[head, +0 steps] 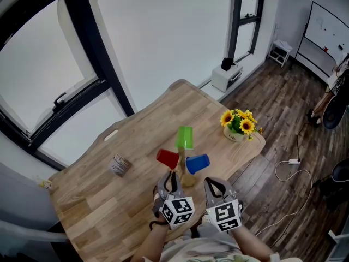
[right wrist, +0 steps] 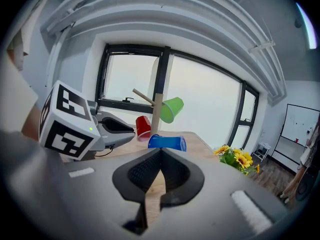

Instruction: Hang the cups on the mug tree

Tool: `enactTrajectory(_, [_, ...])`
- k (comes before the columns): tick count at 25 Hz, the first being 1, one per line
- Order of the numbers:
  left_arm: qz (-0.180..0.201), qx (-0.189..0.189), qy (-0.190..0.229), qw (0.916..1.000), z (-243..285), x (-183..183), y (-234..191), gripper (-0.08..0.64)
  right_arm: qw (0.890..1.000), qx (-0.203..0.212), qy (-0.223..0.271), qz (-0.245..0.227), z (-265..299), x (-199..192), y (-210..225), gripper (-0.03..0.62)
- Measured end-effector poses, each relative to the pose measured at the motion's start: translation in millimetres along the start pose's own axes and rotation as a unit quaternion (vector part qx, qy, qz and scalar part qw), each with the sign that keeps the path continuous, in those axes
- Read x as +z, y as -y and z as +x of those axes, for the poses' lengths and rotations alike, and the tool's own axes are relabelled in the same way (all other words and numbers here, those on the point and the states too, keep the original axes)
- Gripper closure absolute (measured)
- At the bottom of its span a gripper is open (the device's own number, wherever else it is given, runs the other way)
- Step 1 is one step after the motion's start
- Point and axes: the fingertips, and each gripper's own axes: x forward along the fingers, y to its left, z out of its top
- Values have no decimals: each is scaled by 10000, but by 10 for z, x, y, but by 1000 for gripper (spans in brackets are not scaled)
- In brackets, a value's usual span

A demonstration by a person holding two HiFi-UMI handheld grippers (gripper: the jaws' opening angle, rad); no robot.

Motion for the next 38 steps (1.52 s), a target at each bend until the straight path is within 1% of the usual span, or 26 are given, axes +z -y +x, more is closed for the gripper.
enactTrajectory(3, [-410, -243, 116, 9988, -38, 62, 11, 520, 10000, -21, 30, 63, -7, 35, 20, 592])
enactTrajectory(6, [-871, -549, 292, 9943, -103, 157, 11, 520, 9999, -5, 97, 115, -16, 78, 27, 592])
enactTrajectory(8, [-1068, -648, 420, 9913, -163, 258, -36, 520, 9998, 26, 157, 150, -31, 122, 29, 592])
enactTrajectory(11, [-1370, -662, 556, 9868, -249, 359, -137, 521, 9995, 86, 264, 181, -56, 209, 16, 592])
enactTrajectory(14, [-1648, -590, 678, 9822, -336, 421, -241, 555, 9989, 219, 360, 222, -71, 283, -29, 592])
enactTrajectory(18, [-1964, -573, 850, 9751, -459, 532, -350, 555, 9973, 465, 473, 301, -82, 370, -117, 592])
enactTrajectory(21, [-2164, -640, 891, 9701, -529, 563, -393, 555, 9967, 573, 523, 255, -78, 416, -173, 592])
enactTrajectory(24, [-2298, -694, 901, 9666, -602, 564, -400, 555, 9957, 701, 560, 234, -78, 442, -235, 592])
enactTrajectory(29, [-2400, -781, 889, 9635, -708, 531, -359, 555, 9935, 914, 616, 276, -85, 488, -330, 594])
enactTrajectory(32, [-2400, -877, 849, 9631, -733, 489, -302, 555, 9928, 981, 625, 289, -71, 494, -358, 594])
enactTrajectory(36, [-2382, -1116, 837, 9612, -773, 477, -231, 555, 9921, 1055, 621, 288, -55, 500, -395, 594])
enactTrajectory(38, [-2362, -1153, 842, 9612, -794, 477, -217, 556, 9918, 1094, 599, 284, -42, 495, -409, 594])
